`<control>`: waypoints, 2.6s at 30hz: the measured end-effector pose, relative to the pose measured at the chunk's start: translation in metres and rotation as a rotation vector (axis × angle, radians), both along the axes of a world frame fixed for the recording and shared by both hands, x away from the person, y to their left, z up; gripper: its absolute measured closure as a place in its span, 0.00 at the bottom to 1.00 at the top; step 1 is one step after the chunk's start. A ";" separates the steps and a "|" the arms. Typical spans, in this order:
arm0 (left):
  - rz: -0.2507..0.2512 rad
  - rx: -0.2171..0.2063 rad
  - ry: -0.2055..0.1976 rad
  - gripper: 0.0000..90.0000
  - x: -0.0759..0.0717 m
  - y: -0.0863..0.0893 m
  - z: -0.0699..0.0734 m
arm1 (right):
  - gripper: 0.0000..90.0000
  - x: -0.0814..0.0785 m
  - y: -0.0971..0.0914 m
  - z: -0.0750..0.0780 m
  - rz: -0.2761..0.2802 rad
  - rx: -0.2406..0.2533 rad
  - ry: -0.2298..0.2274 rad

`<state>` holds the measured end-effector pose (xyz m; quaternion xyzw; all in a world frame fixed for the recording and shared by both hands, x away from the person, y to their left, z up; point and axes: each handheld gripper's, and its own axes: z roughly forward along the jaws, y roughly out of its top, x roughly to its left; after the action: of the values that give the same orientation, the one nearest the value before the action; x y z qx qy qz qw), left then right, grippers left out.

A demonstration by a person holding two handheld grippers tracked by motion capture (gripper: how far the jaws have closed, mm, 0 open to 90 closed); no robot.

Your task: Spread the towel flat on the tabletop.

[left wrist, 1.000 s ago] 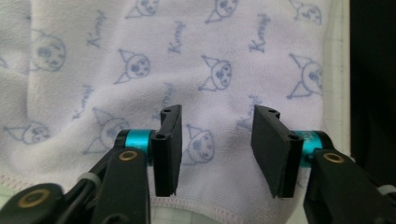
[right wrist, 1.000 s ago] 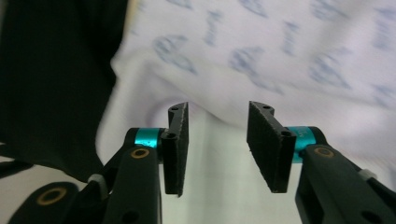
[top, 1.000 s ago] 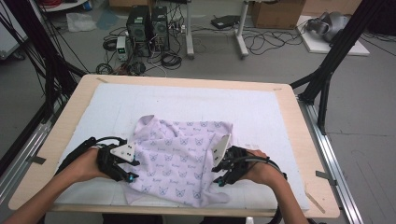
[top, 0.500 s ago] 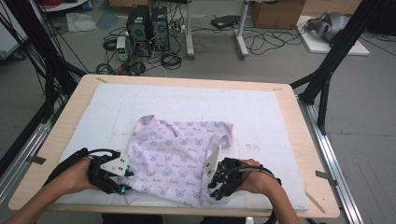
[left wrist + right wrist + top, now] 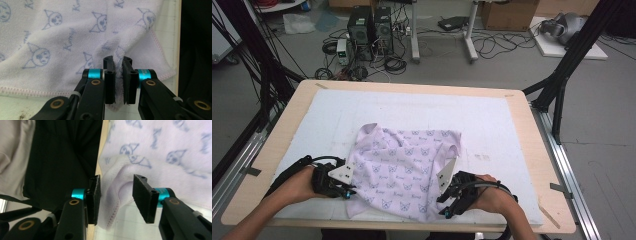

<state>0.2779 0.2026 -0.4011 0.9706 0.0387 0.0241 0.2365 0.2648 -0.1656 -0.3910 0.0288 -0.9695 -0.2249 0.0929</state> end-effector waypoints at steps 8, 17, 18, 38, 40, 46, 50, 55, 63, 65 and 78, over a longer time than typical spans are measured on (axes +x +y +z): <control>0.012 -0.016 -0.021 0.92 0.005 0.005 0.012 | 0.95 0.011 -0.001 -0.003 -0.118 0.001 -0.019; 0.109 -0.081 -0.061 0.92 0.039 0.012 0.033 | 0.95 0.039 -0.046 0.038 -0.556 0.176 -0.138; 0.123 -0.082 -0.060 0.92 0.046 0.012 0.033 | 0.95 0.043 -0.049 0.038 -0.595 0.157 -0.151; 0.071 -0.033 -0.176 0.58 0.028 -0.005 0.022 | 0.57 0.062 -0.024 0.010 -0.267 -0.009 -0.334; 0.071 -0.074 -0.207 0.52 0.022 -0.006 0.027 | 0.55 0.064 -0.019 0.004 -0.254 -0.059 -0.350; 0.071 -0.120 -0.225 0.45 0.017 -0.004 0.038 | 0.56 0.069 -0.016 0.000 -0.253 -0.060 -0.348; 0.061 -0.087 -0.177 0.49 0.022 -0.008 0.031 | 0.57 0.073 -0.016 -0.002 -0.254 -0.056 -0.339; 0.127 -0.008 -0.108 0.50 0.041 -0.013 0.008 | 0.64 0.079 -0.014 -0.006 -0.249 -0.069 -0.306; 0.180 0.051 -0.033 0.77 0.060 -0.017 -0.006 | 0.75 0.084 -0.015 -0.002 -0.251 -0.053 -0.299; 0.176 0.063 -0.032 0.84 0.060 -0.018 -0.006 | 0.77 0.084 -0.018 -0.001 -0.256 -0.040 -0.291; 0.167 0.042 -0.015 0.98 0.058 -0.014 0.003 | 0.97 0.083 -0.027 0.009 -0.266 0.023 -0.239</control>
<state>0.3361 0.1889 -0.3984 0.9685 0.1173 0.0518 0.2137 0.3476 -0.1922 -0.3824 -0.0722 -0.9663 -0.2411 -0.0540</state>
